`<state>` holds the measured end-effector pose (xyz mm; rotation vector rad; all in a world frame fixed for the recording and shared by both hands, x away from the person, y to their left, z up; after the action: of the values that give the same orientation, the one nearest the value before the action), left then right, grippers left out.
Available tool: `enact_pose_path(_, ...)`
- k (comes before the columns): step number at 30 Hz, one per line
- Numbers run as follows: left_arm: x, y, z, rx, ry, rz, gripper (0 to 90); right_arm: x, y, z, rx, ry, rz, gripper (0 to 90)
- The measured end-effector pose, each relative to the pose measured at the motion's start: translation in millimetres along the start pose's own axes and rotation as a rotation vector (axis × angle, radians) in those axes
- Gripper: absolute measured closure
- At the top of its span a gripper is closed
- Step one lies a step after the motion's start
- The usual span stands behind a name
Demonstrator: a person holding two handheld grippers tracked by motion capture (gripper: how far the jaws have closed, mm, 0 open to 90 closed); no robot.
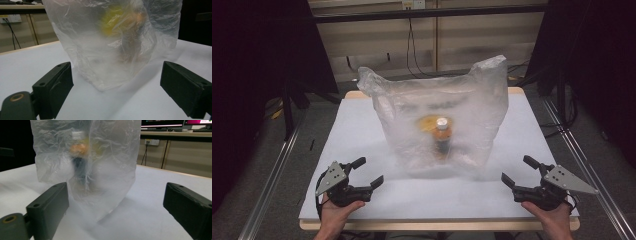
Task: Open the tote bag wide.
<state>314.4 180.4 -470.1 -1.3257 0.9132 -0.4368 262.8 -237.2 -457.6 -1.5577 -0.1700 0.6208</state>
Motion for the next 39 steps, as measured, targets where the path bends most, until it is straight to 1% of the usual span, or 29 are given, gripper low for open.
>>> enact_pose_path(1,1.0,0.6,-0.3,0.003,-0.009,0.008,14.2,0.6,1.6,1.6,-0.002,-0.018,0.008,15.2)
enact_pose_path(2,2.7,-0.8,-3.4,-0.023,0.001,-0.008,16.3,0.6,2.0,2.0,0.0,-0.023,0.009,17.2)
enact_pose_path(4,3.7,0.1,-5.5,-0.005,0.018,0.009,17.6,0.3,1.4,3.8,0.001,-0.047,0.009,26.3)
enact_pose_path(5,4.0,0.2,-7.9,0.004,0.046,0.013,21.1,0.4,0.5,4.0,0.002,-0.051,0.004,28.1)
enact_pose_path(6,4.0,0.2,-7.9,0.004,0.046,0.013,25.9,0.4,0.2,4.6,0.005,-0.058,0.005,30.7)
enact_pose_path(7,4.1,-0.3,-10.6,0.02,0.048,0.02,27.3,0.4,-0.3,5.5,0.007,-0.068,0.004,36.1)
enact_pose_path(8,4.0,-0.5,-13.1,0.026,0.067,0.022,30.6,0.3,-0.4,5.7,0.002,-0.071,0.005,38.6)
enact_pose_path(9,4.4,-1.2,-15.5,0.006,0.073,0.015,34.5,0.7,-1.1,6.4,-0.001,-0.076,0.003,39.8)
enact_pose_path(11,5.0,-2.7,-18.1,-0.005,0.084,0.012,39.6,0.6,-1.9,8.3,-0.014,-0.09,0.008,50.4)
enact_pose_path(12,4.3,-3.1,-17.8,0.014,0.085,0.019,42.1,0.7,-3.1,10.0,-0.012,-0.103,0.004,52.9)
enact_pose_path(13,4.3,-3.1,-17.8,0.014,0.085,0.019,44.6,1.0,-4.2,10.9,-0.007,-0.114,0.006,55.9)
enact_pose_path(14,4.7,-4.2,-20.7,0.008,0.11,0.014,44.6,1.0,-4.2,10.9,-0.007,-0.114,0.006,55.9)
enact_pose_path(15,4.8,-5.6,-22.7,0.03,0.137,0.024,50.7,2.2,-5.5,13.4,-0.012,-0.143,0.01,62.7)
enact_pose_path(16,6.1,-6.7,-24.6,0.018,0.145,0.021,53.9,2.6,-5.5,13.8,-0.011,-0.148,0.014,64.1)
enact_pose_path(17,6.3,-6.9,-23.6,0.04,0.143,0.03,56.6,3.5,-6.0,15.1,-0.013,-0.161,0.013,67.3)
enact_pose_path(20,7.8,-9.4,-24.9,0.04,0.145,0.018,64.6,5.7,-7.0,18.6,-0.025,-0.185,0.024,73.6)
enact_pose_path(22,8.5,-10.2,-26.1,0.041,0.159,0.027,70.2,6.2,-7.7,20.3,-0.025,-0.195,0.026,74.5)
enact_pose_path(23,9.4,-11.0,-27.6,0.047,0.156,0.031,72.8,8.2,-9.7,23.4,-0.034,-0.209,0.032,78.4)
enact_pose_path(24,9.7,-12.0,-30.2,0.037,0.177,0.033,74.7,9.3,-11.3,25.4,-0.04,-0.22,0.031,79.3)
enact_pose_path(25,10.6,-13.2,-31.7,0.028,0.183,0.029,77.2,10.2,-12.5,26.3,-0.037,-0.221,0.034,80.9)
enact_pose_path(26,11.3,-14.4,-30.2,0.047,0.17,0.032,78.1,11.7,-14.1,27.9,-0.04,-0.232,0.032,82.2)
enact_pose_path(28,12.6,-17.1,-33.5,0.032,0.207,0.031,81.3,14.2,-15.9,31.0,-0.037,-0.246,0.039,84.6)
enact_pose_path(30,13.1,-19.2,-33.1,0.036,0.202,0.038,82.4,16.3,-17.4,33.8,-0.044,-0.259,0.047,86.5)
enact_pose_path(31,12.6,-19.1,-33.6,0.046,0.233,0.051,84.4,16.9,-18.5,35.2,-0.046,-0.274,0.051,88.3)
enact_pose_path(32,12.6,-19.1,-33.6,0.046,0.233,0.051,85.8,17.9,-20.3,36.0,-0.046,-0.274,0.048,89.2)
enact_pose_path(33,14.2,-21.5,-35.1,0.028,0.24,0.048,87.9,18.9,-21.9,37.2,-0.045,-0.28,0.05,90.0)
enact_pose_path(34,15.1,-22.6,-35.3,0.027,0.246,0.052,89.4,19.4,-23.7,38.0,-0.046,-0.286,0.049,90.0)
enact_pose_path(35,16.6,-24.2,-35.8,0.017,0.249,0.051,90.0,20.0,-25.4,38.4,-0.044,-0.286,0.051,90.0)
enact_pose_path(39,23.4,-30.8,-36.6,0.019,0.256,0.066,90.0,24.4,-35.4,40.0,-0.045,-0.305,0.05,90.0)
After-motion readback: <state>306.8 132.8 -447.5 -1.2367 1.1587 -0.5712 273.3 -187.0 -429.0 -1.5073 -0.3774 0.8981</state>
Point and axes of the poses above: each handheld gripper's, and its own axes: x roughly forward along the jaws, y roughly out of its underside, z roughly to its left, the point moved 9 cm from there along x, roughly forward along the jaws, and after that the axes turned 5 degrees about z, right-handed, at the moved point
